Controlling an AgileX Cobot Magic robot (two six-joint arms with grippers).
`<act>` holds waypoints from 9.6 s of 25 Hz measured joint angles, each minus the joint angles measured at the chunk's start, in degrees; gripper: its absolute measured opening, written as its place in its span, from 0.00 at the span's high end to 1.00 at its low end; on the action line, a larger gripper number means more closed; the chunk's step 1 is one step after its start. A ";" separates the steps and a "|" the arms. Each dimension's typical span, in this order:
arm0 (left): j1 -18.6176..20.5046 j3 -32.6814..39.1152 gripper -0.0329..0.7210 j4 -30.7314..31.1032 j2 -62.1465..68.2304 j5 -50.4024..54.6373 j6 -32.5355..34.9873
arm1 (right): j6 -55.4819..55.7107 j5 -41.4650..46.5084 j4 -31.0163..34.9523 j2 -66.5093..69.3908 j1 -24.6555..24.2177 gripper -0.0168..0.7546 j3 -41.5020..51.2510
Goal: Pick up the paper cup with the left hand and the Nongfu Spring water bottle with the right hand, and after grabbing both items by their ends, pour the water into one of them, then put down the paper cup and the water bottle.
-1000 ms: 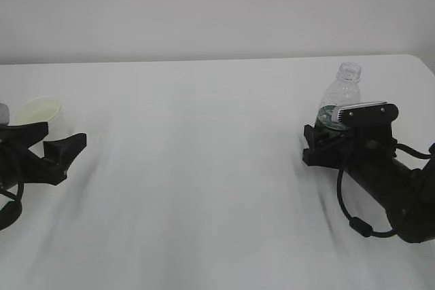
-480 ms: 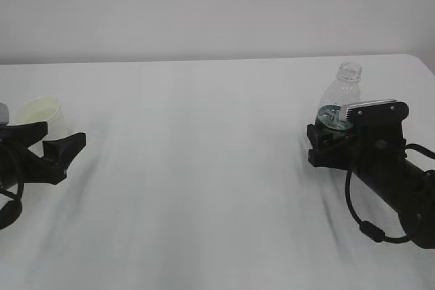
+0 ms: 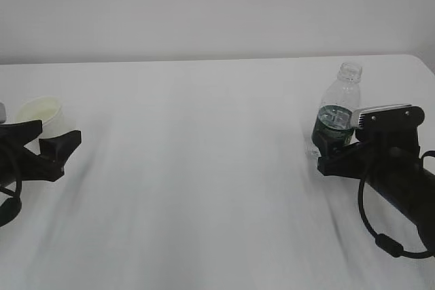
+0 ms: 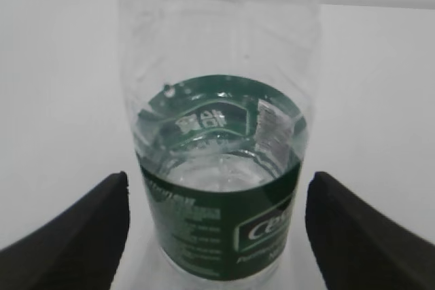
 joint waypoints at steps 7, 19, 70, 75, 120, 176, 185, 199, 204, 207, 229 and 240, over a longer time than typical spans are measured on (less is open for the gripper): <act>0.00 0.02 0.21 -1.44 -0.22 0.00 1.51 | 0.20 0.00 0.00 -2.78 0.00 0.18 3.22; 0.00 2.77 0.21 -8.69 -8.85 0.00 5.50 | 0.28 0.00 0.00 -9.46 0.00 0.19 6.77; -1.36 -3.33 0.24 -16.13 -61.11 68.27 -2.01 | 0.33 44.62 0.10 -51.11 0.00 0.21 9.72; -1.36 -3.71 0.25 -16.94 -65.46 73.56 -2.01 | 0.33 49.85 0.32 -56.32 0.00 0.21 10.06; -1.46 -13.86 0.33 -19.99 -90.49 115.21 -0.15 | 0.41 104.00 -2.22 -87.14 0.00 0.21 0.64; -1.46 -8.64 0.36 -21.16 -103.03 128.95 0.34 | 0.53 130.15 -6.43 -107.04 0.00 0.21 1.25; -1.46 -8.64 0.36 -21.16 -103.03 128.86 0.46 | 0.65 130.44 -6.56 -107.38 0.00 0.21 1.50; -1.46 -8.64 0.37 -21.16 -103.03 128.59 0.46 | 0.65 130.44 -6.56 -107.50 0.00 0.21 1.50; -1.46 -8.64 0.37 -21.16 -103.03 128.59 0.46 | 0.65 130.44 -6.70 -107.50 0.00 0.21 1.50; -1.46 -8.64 0.37 -21.16 -103.03 128.59 0.46 | 0.65 130.44 -6.74 -107.50 0.00 0.21 1.50; 4.55 -8.61 0.37 -21.03 -106.42 128.43 0.46 | 0.65 130.69 -7.15 -117.76 0.00 0.21 1.50; 4.59 -8.61 0.37 -21.03 -106.42 128.43 0.46 | 0.65 130.69 -7.24 -119.00 0.00 0.21 1.50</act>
